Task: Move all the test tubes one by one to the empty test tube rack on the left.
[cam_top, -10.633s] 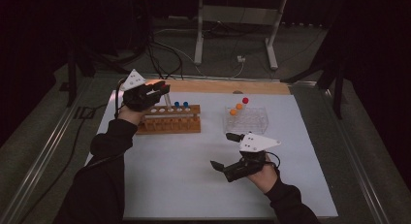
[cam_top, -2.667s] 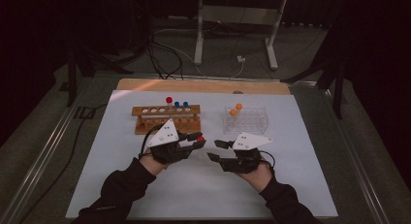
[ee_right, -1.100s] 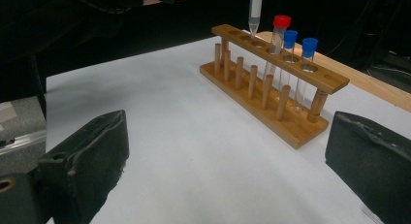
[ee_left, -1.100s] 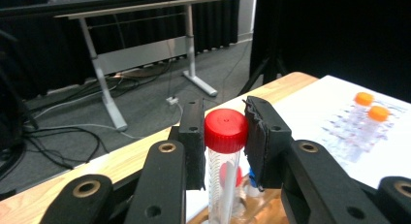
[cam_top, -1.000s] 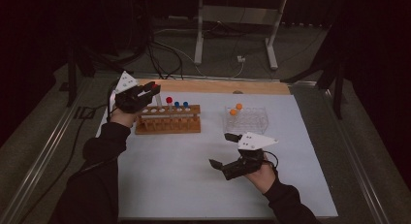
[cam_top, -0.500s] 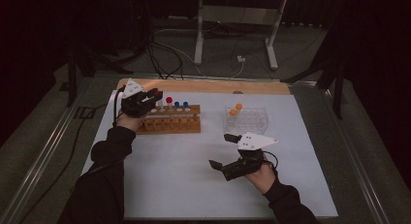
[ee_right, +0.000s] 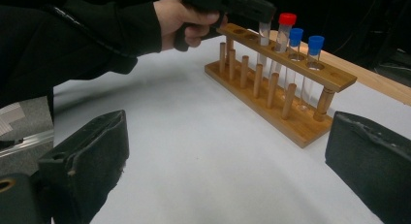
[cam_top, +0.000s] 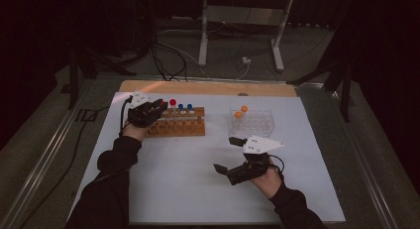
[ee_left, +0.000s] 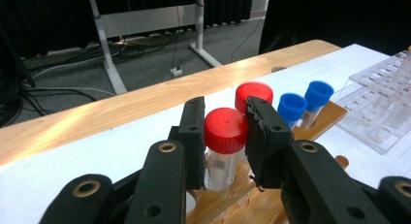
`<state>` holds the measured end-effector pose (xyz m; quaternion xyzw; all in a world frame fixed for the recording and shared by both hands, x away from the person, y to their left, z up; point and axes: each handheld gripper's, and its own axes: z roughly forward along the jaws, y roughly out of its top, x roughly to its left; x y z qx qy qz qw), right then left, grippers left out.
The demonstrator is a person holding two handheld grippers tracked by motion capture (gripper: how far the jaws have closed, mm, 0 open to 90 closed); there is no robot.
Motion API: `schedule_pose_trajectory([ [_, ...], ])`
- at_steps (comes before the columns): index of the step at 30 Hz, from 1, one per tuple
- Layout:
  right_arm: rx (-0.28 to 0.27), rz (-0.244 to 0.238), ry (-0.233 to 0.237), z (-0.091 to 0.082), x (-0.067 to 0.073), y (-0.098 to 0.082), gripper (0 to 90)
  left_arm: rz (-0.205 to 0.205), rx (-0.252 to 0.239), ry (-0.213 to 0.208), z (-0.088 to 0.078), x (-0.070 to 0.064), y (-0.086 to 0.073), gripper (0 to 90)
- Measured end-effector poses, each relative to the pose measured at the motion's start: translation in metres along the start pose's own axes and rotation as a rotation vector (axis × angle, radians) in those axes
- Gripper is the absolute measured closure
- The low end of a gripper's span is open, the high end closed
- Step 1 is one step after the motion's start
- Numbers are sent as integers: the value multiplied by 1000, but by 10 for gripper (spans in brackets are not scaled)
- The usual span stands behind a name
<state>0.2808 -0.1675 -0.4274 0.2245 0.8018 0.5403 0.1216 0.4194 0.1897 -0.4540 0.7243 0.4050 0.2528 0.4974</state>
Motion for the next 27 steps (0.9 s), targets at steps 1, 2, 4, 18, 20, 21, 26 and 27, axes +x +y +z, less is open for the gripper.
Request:
schedule_pose_trajectory([
  [1, 0, 1, 1, 0, 0, 0, 18, -5, -2, -2, 0, 0, 0, 716],
  [2, 1, 1, 1, 0, 0, 0, 18, -7, -2, -2, 0, 0, 0, 716],
  [4, -1, 2, 1, 0, 0, 0, 18, -6, 0, -4, 0, 0, 0, 716],
  [18, -54, -64, -30, -14, -7, 8, 18, -16, -67, -39, -33, -6, 18, 243],
  [20, -60, -65, -39, -18, -11, 10, 18, -20, -67, -72, -41, -10, 19, 159],
  [21, -56, -67, -51, -21, -13, 12, 18, -22, -68, -99, -45, -11, 18, 142],
  [26, -42, -14, -102, -33, -31, 16, 18, -8, -70, -217, -63, -23, 13, 12],
  [27, -48, -3, -116, -35, -34, 17, 18, -2, -73, -243, -66, -26, 12, 12],
])
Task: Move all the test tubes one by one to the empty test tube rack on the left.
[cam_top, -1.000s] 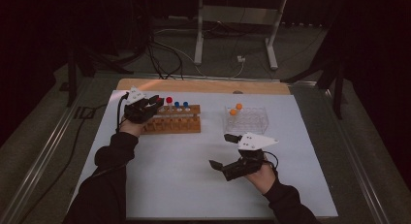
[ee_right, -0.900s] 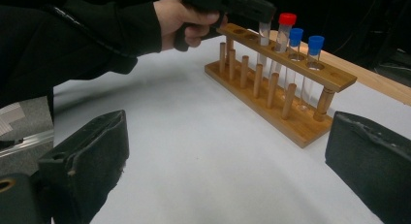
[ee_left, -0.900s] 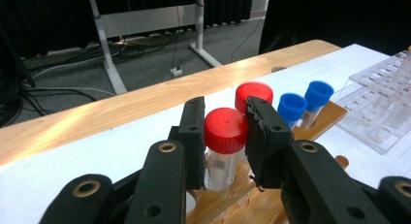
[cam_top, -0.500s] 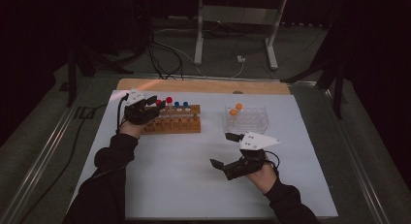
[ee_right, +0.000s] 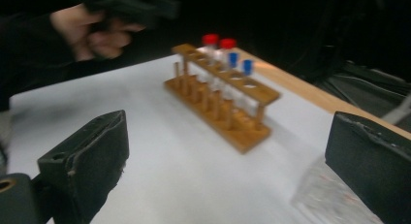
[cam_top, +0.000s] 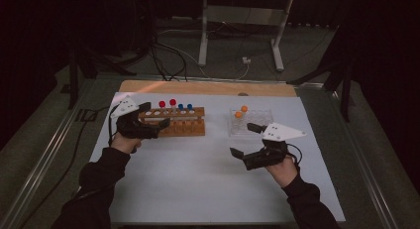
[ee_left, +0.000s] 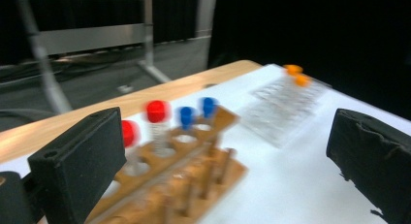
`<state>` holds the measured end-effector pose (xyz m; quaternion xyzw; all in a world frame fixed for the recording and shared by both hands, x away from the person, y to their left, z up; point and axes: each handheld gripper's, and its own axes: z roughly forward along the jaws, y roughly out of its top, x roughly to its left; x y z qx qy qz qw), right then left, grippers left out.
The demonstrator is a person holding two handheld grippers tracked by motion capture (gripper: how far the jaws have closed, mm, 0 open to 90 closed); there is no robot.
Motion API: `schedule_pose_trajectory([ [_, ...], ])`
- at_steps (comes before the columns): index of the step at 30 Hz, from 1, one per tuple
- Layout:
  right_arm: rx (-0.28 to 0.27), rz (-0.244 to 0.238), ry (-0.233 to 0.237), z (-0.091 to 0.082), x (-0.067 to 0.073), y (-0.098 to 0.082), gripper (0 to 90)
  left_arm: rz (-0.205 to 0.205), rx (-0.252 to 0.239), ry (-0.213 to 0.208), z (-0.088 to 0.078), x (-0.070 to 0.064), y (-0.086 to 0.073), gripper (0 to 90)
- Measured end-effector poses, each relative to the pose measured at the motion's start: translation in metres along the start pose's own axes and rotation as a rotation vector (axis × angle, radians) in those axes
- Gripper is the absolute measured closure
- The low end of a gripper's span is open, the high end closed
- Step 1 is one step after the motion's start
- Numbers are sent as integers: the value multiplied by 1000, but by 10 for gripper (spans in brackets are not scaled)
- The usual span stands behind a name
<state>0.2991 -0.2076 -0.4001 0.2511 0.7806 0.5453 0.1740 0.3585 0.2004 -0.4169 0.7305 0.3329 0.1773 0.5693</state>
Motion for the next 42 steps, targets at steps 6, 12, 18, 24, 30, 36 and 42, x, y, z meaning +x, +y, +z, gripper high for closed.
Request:
schedule_pose_trajectory([
  [6, -11, 54, -68, -3, -22, -3, 20, 26, 5, -81, -6, -25, -10, 11],
  [12, 35, 74, -145, 13, -35, -17, 116, 40, 22, -153, -8, -48, -30, 7],
  [18, 81, 102, -190, 33, -48, -34, 302, 59, 20, -169, -10, -60, -43, 7],
  [24, 124, 126, -226, 51, -60, -42, 498, 60, 8, -180, -12, -63, -46, 7],
  [30, 158, 151, -241, 66, -69, -47, 568, 62, 13, -185, -12, -62, -48, 7],
  [36, 180, 161, -257, 77, -74, -47, 611, 56, 19, -189, -11, -63, -49, 7],
  [42, 193, 172, -275, 85, -77, -46, 654, 60, 21, -192, -11, -63, -49, 7],
])
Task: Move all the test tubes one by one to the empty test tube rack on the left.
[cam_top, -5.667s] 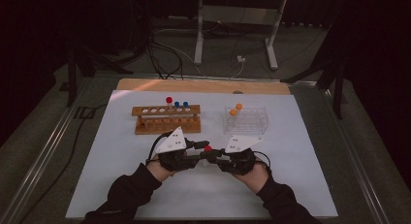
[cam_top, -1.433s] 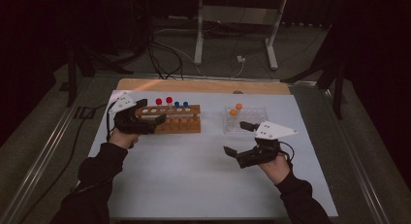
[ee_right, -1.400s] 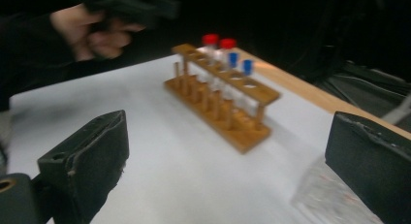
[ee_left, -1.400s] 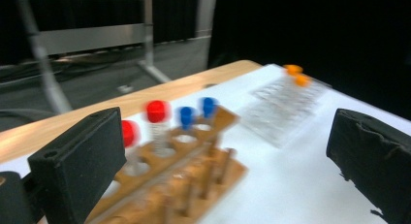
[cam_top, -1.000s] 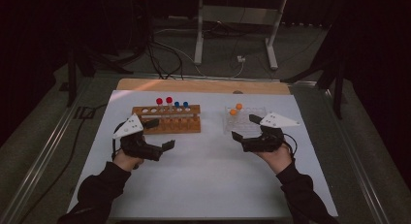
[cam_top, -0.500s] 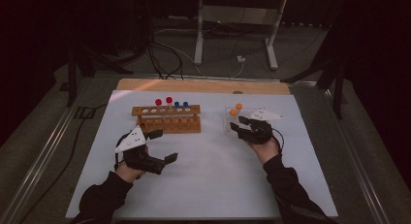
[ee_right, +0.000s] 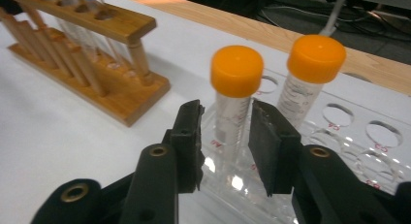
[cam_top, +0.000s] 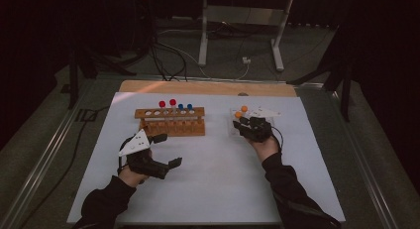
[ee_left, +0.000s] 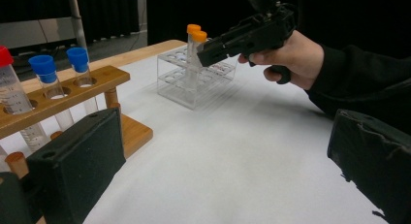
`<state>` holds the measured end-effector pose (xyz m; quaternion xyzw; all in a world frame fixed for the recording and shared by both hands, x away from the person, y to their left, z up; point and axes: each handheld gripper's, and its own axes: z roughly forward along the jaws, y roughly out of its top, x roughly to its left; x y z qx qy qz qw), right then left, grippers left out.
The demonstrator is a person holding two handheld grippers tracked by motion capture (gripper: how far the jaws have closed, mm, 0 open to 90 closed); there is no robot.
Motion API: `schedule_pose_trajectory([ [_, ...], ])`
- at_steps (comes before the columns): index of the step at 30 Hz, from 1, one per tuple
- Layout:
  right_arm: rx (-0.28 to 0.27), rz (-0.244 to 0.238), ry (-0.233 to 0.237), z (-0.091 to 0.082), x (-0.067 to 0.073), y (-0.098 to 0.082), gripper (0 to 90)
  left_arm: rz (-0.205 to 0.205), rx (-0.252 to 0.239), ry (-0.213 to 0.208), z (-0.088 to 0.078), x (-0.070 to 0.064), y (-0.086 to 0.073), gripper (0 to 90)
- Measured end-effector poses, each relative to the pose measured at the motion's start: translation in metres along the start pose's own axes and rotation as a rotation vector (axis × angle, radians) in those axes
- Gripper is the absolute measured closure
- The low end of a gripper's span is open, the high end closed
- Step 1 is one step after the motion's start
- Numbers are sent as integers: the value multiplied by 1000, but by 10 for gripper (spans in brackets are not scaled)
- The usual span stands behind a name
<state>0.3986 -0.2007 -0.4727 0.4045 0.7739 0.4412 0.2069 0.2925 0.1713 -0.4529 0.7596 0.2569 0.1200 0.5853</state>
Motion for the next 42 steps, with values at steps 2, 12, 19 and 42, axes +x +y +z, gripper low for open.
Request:
schedule_pose_trajectory([
  [2, 5, 4, 0, 2, -1, 0, 669, 0, -1, -1, 0, 0, 0, 7],
  [12, -7, -9, -23, 5, 1, 2, 746, -4, 0, -5, 0, 0, 0, 7],
  [19, -30, -44, -18, -9, 1, 20, 748, -6, 2, -10, 0, 0, 0, 7],
  [42, -83, -193, 165, -63, 49, 46, 748, 30, 30, -75, 5, -12, 23, 8],
])
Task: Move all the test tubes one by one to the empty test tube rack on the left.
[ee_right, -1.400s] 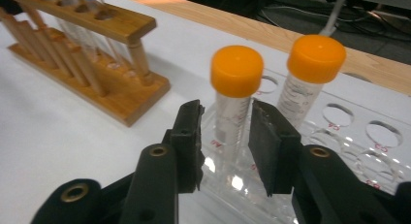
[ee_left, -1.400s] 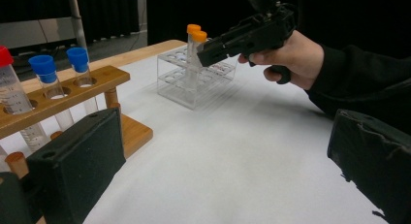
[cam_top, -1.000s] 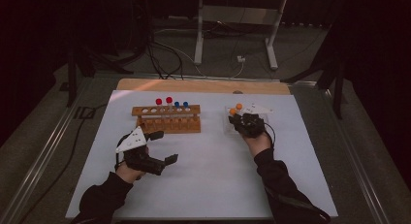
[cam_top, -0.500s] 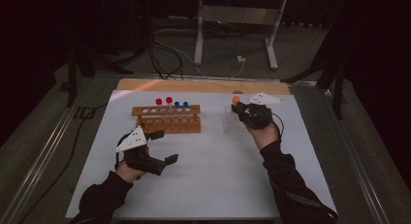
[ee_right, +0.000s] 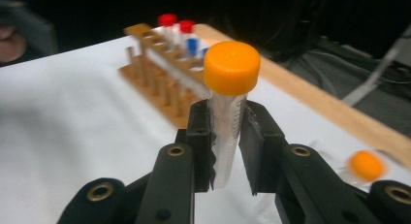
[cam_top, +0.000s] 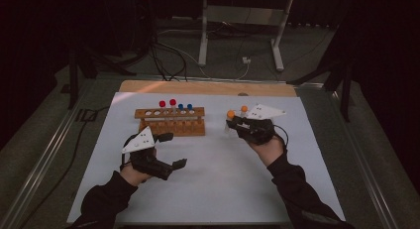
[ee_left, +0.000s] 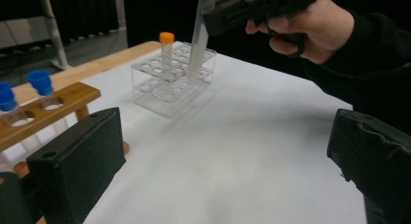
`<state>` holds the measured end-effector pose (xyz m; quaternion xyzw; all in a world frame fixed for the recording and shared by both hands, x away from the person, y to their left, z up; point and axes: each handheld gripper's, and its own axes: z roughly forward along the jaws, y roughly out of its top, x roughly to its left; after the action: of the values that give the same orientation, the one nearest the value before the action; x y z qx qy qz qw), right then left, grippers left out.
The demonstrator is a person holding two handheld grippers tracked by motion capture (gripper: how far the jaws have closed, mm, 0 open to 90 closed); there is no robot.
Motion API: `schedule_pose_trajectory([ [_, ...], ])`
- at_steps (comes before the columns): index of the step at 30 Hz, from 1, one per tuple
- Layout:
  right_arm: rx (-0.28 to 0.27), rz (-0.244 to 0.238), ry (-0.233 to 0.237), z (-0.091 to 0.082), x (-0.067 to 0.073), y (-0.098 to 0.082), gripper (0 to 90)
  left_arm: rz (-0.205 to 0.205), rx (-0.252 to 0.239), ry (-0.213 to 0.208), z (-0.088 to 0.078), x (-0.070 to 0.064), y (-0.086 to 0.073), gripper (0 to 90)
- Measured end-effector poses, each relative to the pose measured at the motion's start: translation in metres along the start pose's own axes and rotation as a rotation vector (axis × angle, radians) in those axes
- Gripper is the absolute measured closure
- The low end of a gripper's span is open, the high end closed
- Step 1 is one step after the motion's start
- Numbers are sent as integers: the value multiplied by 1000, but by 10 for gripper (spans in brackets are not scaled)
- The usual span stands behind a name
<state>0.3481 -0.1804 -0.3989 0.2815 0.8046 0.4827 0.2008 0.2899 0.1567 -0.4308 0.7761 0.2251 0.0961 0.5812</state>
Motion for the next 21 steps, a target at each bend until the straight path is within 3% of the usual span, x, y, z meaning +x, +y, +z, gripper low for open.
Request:
schedule_pose_trajectory([
  [9, 19, -27, 102, 0, 33, -16, 748, 7, -3, -52, 5, -6, 9, 12],
  [21, 49, -56, 213, 6, 65, -28, 748, 42, 4, -118, 16, -16, 20, 17],
])
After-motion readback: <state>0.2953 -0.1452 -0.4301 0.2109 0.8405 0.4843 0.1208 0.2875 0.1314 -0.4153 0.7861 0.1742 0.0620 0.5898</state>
